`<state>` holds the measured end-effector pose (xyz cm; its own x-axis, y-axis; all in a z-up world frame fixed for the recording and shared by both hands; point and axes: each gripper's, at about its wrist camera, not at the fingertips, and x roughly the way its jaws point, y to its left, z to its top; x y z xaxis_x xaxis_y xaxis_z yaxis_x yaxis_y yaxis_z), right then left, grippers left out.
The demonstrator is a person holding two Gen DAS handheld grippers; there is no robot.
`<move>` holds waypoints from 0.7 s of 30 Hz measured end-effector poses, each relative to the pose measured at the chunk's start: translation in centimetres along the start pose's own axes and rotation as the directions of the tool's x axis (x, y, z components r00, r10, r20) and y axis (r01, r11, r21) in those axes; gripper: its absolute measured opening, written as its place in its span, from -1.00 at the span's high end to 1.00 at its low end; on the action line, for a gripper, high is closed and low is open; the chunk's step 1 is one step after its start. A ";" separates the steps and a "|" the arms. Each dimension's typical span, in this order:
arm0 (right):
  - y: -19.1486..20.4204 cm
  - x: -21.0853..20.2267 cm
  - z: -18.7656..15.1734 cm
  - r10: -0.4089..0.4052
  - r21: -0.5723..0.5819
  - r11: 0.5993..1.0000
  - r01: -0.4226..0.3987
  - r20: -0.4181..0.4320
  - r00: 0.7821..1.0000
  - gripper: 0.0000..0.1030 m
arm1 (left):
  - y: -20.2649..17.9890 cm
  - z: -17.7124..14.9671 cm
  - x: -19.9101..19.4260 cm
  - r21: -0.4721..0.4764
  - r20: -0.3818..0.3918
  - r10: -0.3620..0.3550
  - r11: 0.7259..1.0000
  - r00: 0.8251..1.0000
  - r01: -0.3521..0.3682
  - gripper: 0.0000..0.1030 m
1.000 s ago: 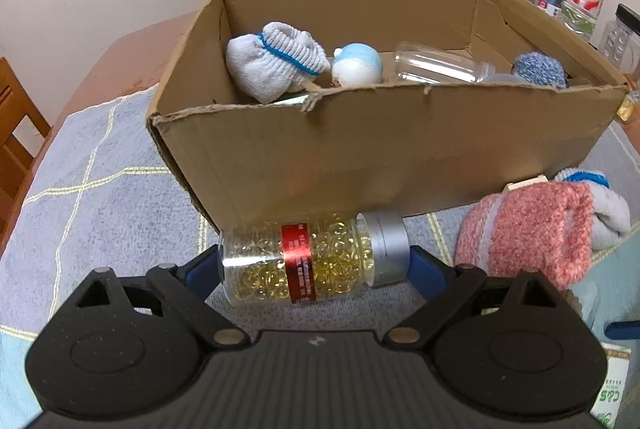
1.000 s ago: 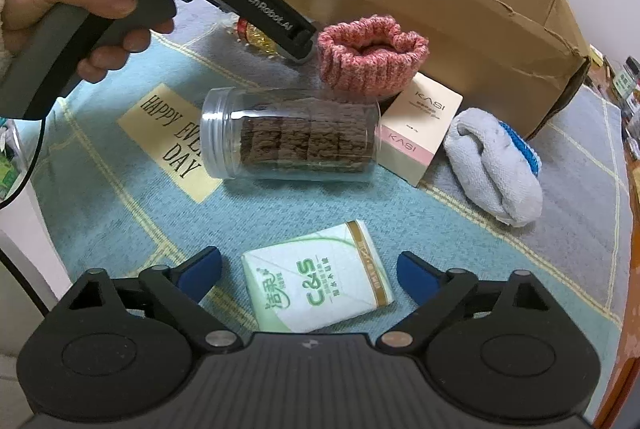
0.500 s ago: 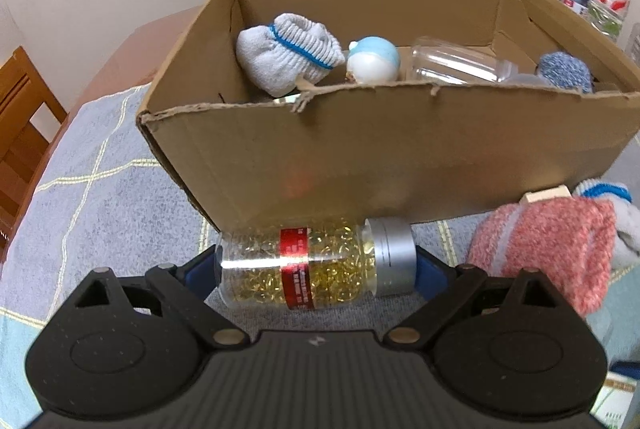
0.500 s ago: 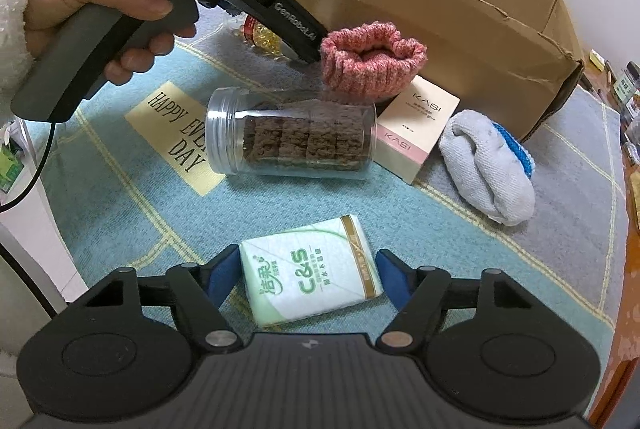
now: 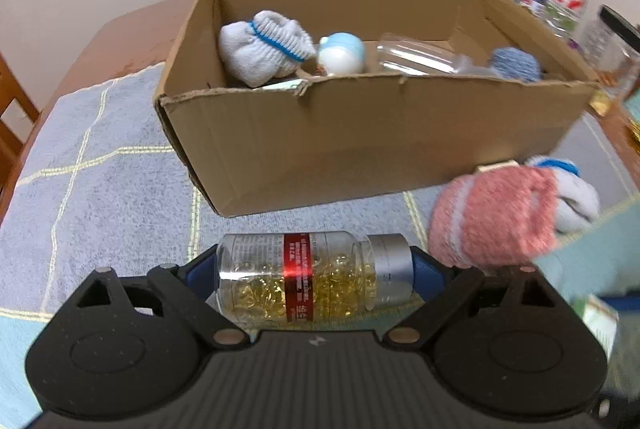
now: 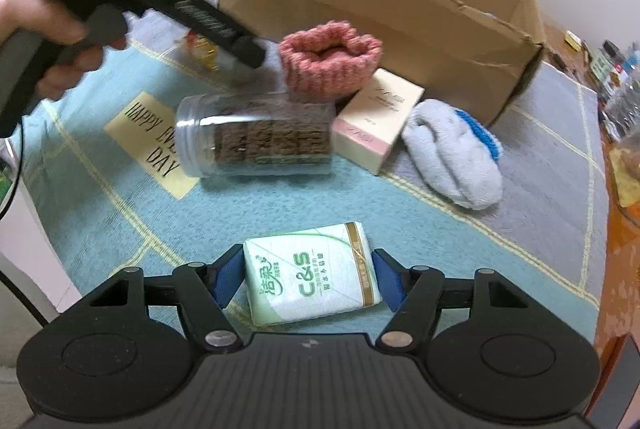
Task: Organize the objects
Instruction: 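Lower the capsule bottle and tissue pack into the box, opening both tools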
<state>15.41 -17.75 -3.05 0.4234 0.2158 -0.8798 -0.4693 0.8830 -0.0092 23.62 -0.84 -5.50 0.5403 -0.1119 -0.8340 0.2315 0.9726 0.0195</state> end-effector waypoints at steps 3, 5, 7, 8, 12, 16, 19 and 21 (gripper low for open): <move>-0.4 -0.2 0.5 -0.004 0.021 1.000 0.003 0.007 1.000 -0.40 | 0.0 0.3 -1.1 0.040 -0.002 -0.024 0.999 1.000 0.024 -0.81; -0.8 -0.6 0.8 -0.009 0.037 0.999 0.009 0.011 1.000 -0.40 | 0.3 0.8 -2.2 0.048 -0.008 -0.057 0.997 0.998 0.057 -0.81; -1.1 -0.9 1.4 -0.018 0.048 0.999 0.018 0.015 1.000 -0.40 | 0.5 1.6 -3.2 0.059 -0.009 -0.089 0.994 0.996 0.090 -0.81; -1.3 -1.2 1.7 -0.022 0.053 0.998 0.021 0.018 1.000 -0.40 | 0.5 1.9 -3.9 0.068 -0.006 -0.101 0.993 0.995 0.101 -0.81; -2.4 -2.6 3.2 -0.040 0.072 0.997 0.036 0.047 0.998 -0.40 | 0.4 4.0 -5.9 0.111 0.031 -0.134 0.985 0.991 0.130 -0.81; -3.6 -3.9 5.3 -0.050 0.091 0.995 0.042 0.088 0.995 -0.40 | 0.2 6.5 -7.1 0.133 0.075 -0.161 0.980 0.984 0.150 -0.81; -4.7 -5.1 7.2 -0.066 0.100 0.994 0.054 0.124 0.990 -0.40 | -0.1 8.4 -7.4 0.149 0.109 -0.177 0.976 0.978 0.160 -0.81; -5.2 -5.7 8.3 -0.069 0.098 0.994 0.055 0.147 0.987 -0.40 | -0.4 9.6 -7.3 0.162 0.125 -0.179 0.974 0.976 0.158 -0.81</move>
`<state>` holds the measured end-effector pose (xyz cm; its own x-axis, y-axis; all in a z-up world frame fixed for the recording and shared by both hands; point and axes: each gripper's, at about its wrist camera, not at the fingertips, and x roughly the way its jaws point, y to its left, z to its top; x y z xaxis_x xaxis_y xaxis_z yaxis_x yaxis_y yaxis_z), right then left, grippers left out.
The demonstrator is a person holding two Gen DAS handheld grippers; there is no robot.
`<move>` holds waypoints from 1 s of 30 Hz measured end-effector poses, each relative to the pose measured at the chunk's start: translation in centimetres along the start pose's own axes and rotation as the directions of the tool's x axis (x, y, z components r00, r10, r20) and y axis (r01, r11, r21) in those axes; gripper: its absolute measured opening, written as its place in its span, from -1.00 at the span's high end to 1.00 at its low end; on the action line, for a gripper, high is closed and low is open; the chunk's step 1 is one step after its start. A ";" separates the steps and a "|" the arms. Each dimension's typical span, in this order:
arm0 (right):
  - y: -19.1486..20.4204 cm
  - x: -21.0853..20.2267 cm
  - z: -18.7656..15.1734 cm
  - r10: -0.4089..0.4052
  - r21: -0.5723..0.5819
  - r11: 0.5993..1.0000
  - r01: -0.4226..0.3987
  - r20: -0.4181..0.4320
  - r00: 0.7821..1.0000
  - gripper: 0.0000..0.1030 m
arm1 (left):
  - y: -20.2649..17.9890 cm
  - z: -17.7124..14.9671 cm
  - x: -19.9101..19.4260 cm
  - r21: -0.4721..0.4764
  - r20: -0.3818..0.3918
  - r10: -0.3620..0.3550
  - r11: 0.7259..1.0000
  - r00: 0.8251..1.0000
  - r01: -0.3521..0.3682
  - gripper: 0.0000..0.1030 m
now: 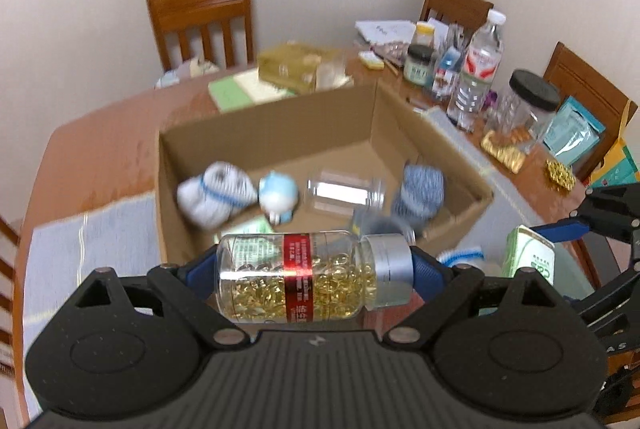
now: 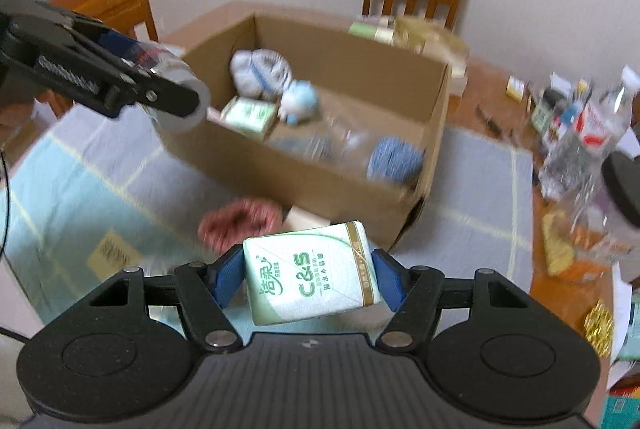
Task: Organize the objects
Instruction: 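Lower the capsule bottle and tissue pack into the box, opening both tools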
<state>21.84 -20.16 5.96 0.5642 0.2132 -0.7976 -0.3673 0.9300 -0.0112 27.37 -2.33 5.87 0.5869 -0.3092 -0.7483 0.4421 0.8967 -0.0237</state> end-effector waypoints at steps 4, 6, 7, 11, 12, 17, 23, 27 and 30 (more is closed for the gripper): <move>-0.8 -0.4 2.5 -0.011 -0.014 1.000 0.012 0.042 0.999 -0.40 | 0.3 1.9 1.5 0.009 0.009 -0.007 1.000 1.000 0.007 -0.82; -1.1 -0.4 3.5 -0.020 -0.024 0.999 0.021 0.057 0.998 -0.40 | 0.5 2.5 2.3 0.012 0.010 -0.005 1.000 1.000 0.005 -0.82; -1.3 -0.3 4.0 -0.021 -0.027 0.999 0.023 0.063 0.998 -0.40 | 0.5 2.8 2.7 0.013 0.009 -0.005 1.000 1.000 0.005 -0.82; -2.4 0.6 5.7 -0.017 -0.026 0.999 0.019 0.075 0.997 -0.40 | 1.2 3.6 4.1 0.001 0.000 -0.001 1.000 1.000 0.001 -0.82; -2.6 0.9 6.1 -0.017 -0.027 0.999 0.019 0.076 0.997 -0.40 | 1.4 3.8 4.5 -0.002 -0.001 -0.001 1.000 1.000 0.001 -0.82; -3.4 2.7 8.0 -0.008 -0.036 0.999 0.010 0.065 0.998 -0.40 | 2.3 4.3 6.2 -0.028 -0.006 0.012 1.000 1.000 -0.012 -0.83; -4.1 5.3 9.8 0.011 -0.042 0.999 -0.009 0.044 0.999 -0.40 | 3.1 4.6 7.8 -0.031 -0.010 0.045 0.998 0.999 -0.046 -0.84; -4.5 6.7 10.9 0.012 -0.048 0.999 -0.010 0.034 0.999 -0.40 | 3.8 4.4 8.1 -0.053 -0.024 0.035 0.998 0.999 -0.036 -0.84; -5.2 7.9 11.9 0.011 -0.038 0.999 -0.010 0.031 0.999 -0.40 | 4.0 4.0 8.1 -0.053 -0.041 0.038 0.998 0.998 -0.040 -0.84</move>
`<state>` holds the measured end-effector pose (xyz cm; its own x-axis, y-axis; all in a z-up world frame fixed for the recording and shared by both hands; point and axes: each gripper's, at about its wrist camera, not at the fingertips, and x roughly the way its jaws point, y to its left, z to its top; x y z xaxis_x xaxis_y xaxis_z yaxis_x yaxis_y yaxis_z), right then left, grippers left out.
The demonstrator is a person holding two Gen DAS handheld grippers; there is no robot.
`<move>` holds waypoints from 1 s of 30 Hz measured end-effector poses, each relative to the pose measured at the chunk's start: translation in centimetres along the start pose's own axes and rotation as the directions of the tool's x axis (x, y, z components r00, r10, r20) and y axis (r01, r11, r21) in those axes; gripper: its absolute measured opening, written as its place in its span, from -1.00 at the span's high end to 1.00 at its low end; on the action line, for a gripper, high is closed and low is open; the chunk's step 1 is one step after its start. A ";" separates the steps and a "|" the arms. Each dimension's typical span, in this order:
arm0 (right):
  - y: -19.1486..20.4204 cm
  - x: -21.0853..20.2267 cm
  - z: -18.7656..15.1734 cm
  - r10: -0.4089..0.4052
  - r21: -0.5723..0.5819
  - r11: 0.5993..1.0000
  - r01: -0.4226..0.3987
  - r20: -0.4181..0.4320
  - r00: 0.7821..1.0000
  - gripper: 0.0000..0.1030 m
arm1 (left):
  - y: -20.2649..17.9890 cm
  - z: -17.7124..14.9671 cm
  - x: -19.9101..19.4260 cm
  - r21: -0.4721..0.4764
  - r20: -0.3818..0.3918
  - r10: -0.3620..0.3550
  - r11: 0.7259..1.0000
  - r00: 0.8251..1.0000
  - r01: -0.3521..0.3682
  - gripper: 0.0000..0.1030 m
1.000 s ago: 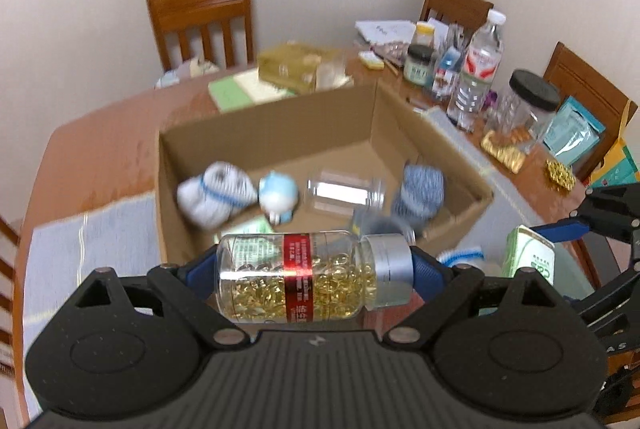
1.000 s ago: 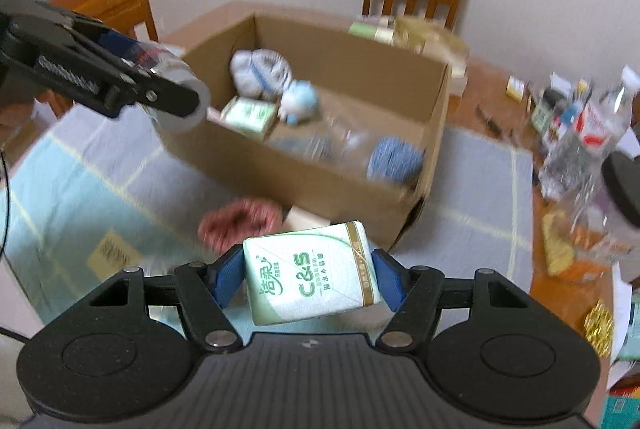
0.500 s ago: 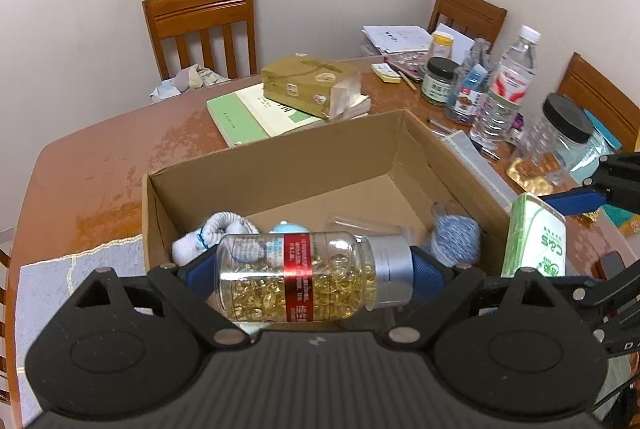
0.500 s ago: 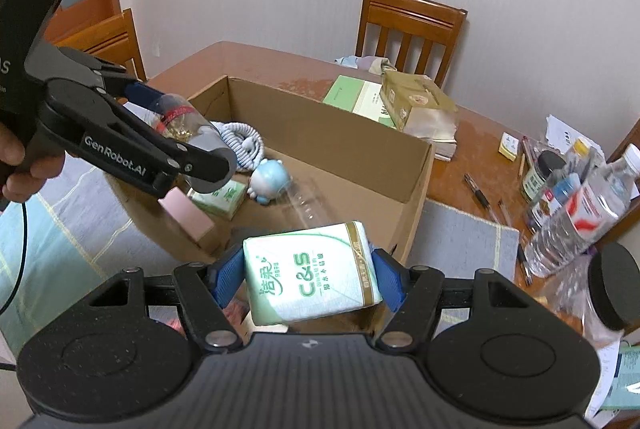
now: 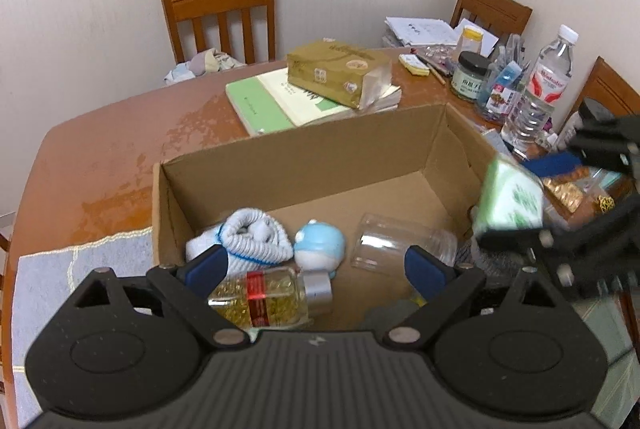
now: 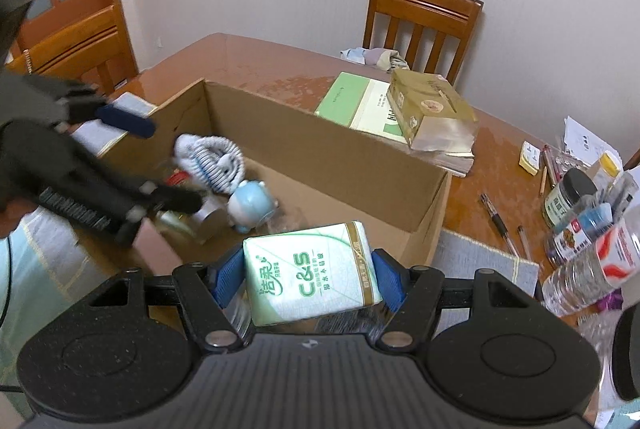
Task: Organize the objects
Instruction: 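Lower the capsule bottle and tissue pack into the box, opening both tools, then move both tools back toward the remaining items on the towel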
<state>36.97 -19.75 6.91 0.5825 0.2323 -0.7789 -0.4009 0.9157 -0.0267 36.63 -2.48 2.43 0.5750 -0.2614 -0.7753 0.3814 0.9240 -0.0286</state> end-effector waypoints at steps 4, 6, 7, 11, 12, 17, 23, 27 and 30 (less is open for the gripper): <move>-0.8 1.5 1.2 -0.021 0.005 1.000 0.021 0.009 1.000 -0.41 | 0.2 -0.5 -0.3 -0.001 -0.012 0.009 1.000 1.000 -0.009 -0.84; -1.1 2.4 1.8 -0.051 0.020 0.999 0.051 0.015 0.999 -0.65 | 0.3 -0.7 -0.6 -0.007 -0.014 0.008 1.000 1.000 -0.008 -0.84; -1.3 2.8 2.0 -0.068 0.033 0.997 0.068 0.011 0.998 -0.77 | 0.4 -0.8 -0.7 -0.009 -0.016 0.009 1.000 1.000 -0.009 -0.84; -1.7 2.8 2.2 -0.078 0.056 0.996 0.076 0.031 0.996 -1.00 | 0.4 -1.0 -1.2 -0.010 -0.018 0.019 1.000 1.000 -0.019 -0.84; -1.7 2.8 2.2 -0.075 0.055 0.996 0.073 0.028 0.997 -1.00 | 0.4 -1.0 -1.3 -0.012 -0.020 0.021 1.000 1.000 -0.022 -0.84; -1.2 2.3 1.7 -0.080 0.038 0.996 0.079 0.018 0.997 -1.00 | -0.1 -1.5 -2.0 -0.022 -0.026 0.028 0.999 0.999 -0.028 -0.84; -0.4 0.7 0.6 -0.065 0.041 0.997 0.063 0.034 0.997 -1.00 | -1.2 -2.9 -3.3 -0.047 -0.022 0.051 0.998 0.998 -0.052 -0.84; 0.1 -0.6 -0.9 -0.058 0.047 0.997 0.056 0.044 0.997 -1.00 | -2.1 -4.3 -4.5 -0.072 -0.015 0.073 0.995 0.997 -0.074 -0.84; 0.6 -2.0 -2.4 -0.058 0.060 0.997 0.055 0.047 0.997 -1.00 | -2.8 -5.5 -5.5 -0.088 -0.011 0.078 0.993 0.997 -0.079 -0.85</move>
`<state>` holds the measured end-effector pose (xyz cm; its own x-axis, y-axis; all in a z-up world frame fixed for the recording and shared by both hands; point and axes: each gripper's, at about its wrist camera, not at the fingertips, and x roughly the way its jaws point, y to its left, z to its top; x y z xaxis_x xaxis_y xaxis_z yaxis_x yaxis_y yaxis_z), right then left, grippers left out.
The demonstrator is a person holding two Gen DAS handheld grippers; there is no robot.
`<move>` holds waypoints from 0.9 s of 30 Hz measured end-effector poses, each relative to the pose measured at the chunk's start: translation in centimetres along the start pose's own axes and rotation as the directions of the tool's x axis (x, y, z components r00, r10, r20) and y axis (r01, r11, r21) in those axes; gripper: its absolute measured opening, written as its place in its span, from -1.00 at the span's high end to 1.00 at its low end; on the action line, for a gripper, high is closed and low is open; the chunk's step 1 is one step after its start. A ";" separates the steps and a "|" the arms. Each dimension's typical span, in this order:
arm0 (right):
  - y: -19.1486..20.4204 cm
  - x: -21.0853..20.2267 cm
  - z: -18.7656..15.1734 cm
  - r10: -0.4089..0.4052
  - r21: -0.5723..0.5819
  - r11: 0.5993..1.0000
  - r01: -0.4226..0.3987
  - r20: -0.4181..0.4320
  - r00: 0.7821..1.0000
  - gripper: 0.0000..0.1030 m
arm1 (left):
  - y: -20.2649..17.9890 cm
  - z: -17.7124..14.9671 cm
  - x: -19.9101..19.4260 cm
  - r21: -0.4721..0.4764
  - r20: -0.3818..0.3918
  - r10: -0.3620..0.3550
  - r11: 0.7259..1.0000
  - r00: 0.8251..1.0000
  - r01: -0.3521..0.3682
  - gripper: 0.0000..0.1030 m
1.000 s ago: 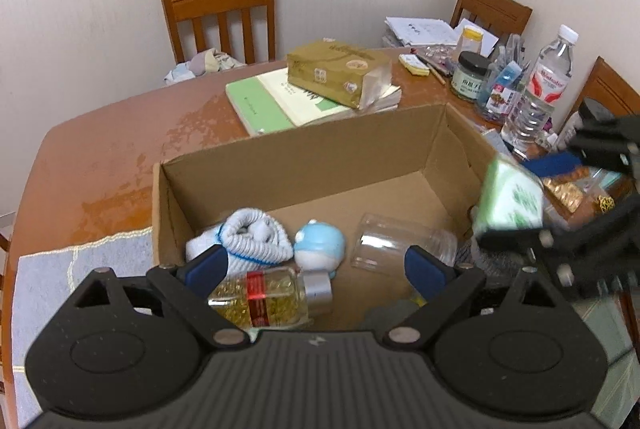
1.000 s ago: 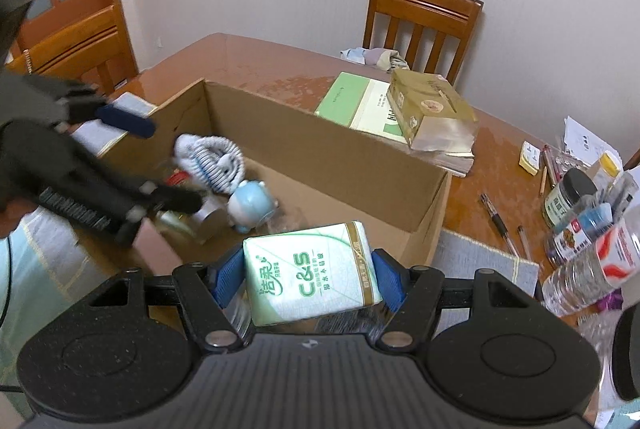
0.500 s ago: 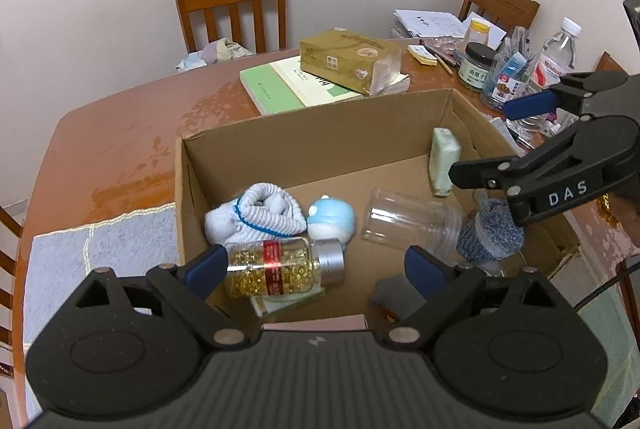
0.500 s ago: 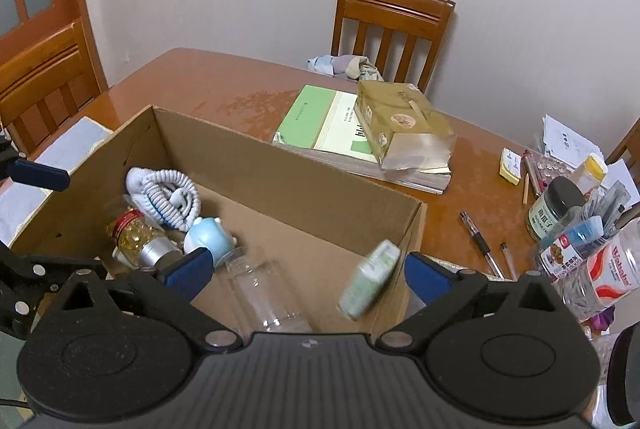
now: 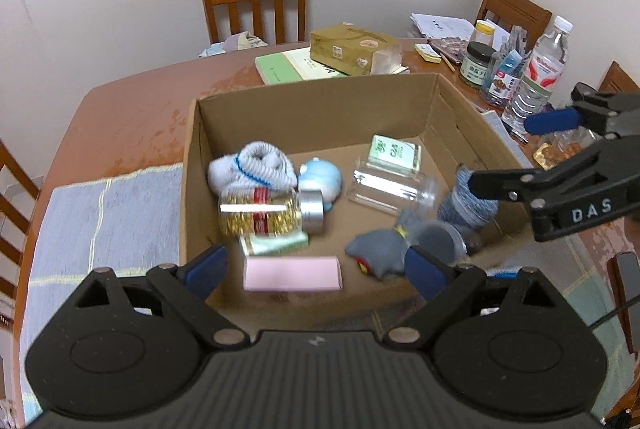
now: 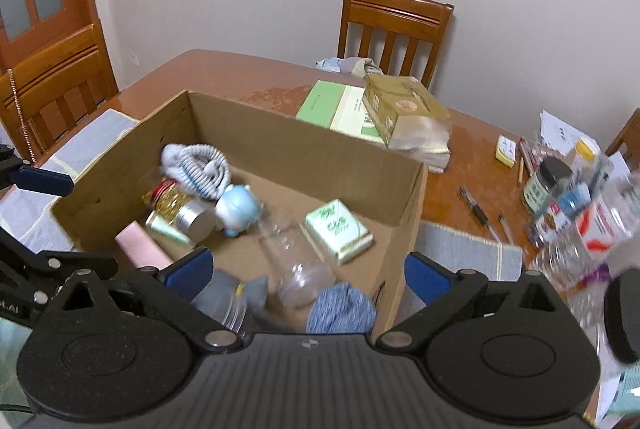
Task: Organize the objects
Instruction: 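Move both tools back toward the remaining items on the towel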
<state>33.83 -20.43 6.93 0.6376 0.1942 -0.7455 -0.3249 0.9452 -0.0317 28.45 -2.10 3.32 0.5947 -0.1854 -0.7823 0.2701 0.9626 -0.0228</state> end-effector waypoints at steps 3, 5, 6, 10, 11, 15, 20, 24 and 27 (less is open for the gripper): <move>0.4 -1.5 -1.5 -0.004 0.020 1.000 0.004 0.001 1.000 -1.00 | -0.4 -1.1 -0.9 -0.002 0.003 0.007 1.000 1.000 -0.007 -0.85; 0.8 -2.3 -2.5 -0.024 0.035 0.999 0.024 0.001 1.000 -1.00 | -0.7 -1.9 -1.3 0.001 0.001 0.002 1.000 1.000 -0.002 -0.85; 1.0 -2.7 -3.1 -0.038 0.046 0.998 0.038 -0.001 0.999 -1.00 | -0.7 -2.2 -1.5 0.002 0.001 -0.009 1.000 1.000 0.009 -0.85; 1.3 -4.0 -5.3 -0.098 0.127 0.987 0.101 -0.025 0.995 -1.00 | -0.7 -3.4 -1.8 0.009 -0.003 -0.036 0.999 0.999 0.036 -0.85; 1.3 -4.2 -6.1 -0.105 0.149 0.983 0.108 -0.033 0.994 -1.00 | -0.8 -3.7 -1.8 0.013 -0.005 -0.043 0.999 0.999 0.043 -0.85; 1.5 -3.6 -9.0 -0.166 0.193 0.964 0.182 -0.099 0.981 -1.00 | -1.1 -5.0 -1.9 0.020 -0.020 -0.066 0.998 0.998 0.066 -0.85; 1.3 -2.3 -11.2 -0.152 0.209 0.962 0.177 -0.132 0.980 -1.00 | -1.9 -6.3 -1.8 0.028 -0.051 -0.007 1.000 0.999 0.009 -0.85; 0.7 -0.3 -11.6 -0.118 0.208 0.967 0.145 -0.139 0.983 -1.00 | -2.2 -7.0 -2.1 -0.017 -0.048 0.034 0.999 0.998 -0.034 -0.85; -0.1 1.3 -11.5 -0.092 0.215 0.969 0.121 -0.139 0.986 -1.00 | -2.5 -7.5 -1.8 -0.085 -0.069 0.071 0.993 0.995 -0.077 -0.85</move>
<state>26.64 -23.28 -1.74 0.5616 0.0676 -0.8246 -0.0873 0.9959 0.0222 21.07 -2.67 0.11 0.5585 -0.1022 -0.8232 0.1585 0.9872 -0.0150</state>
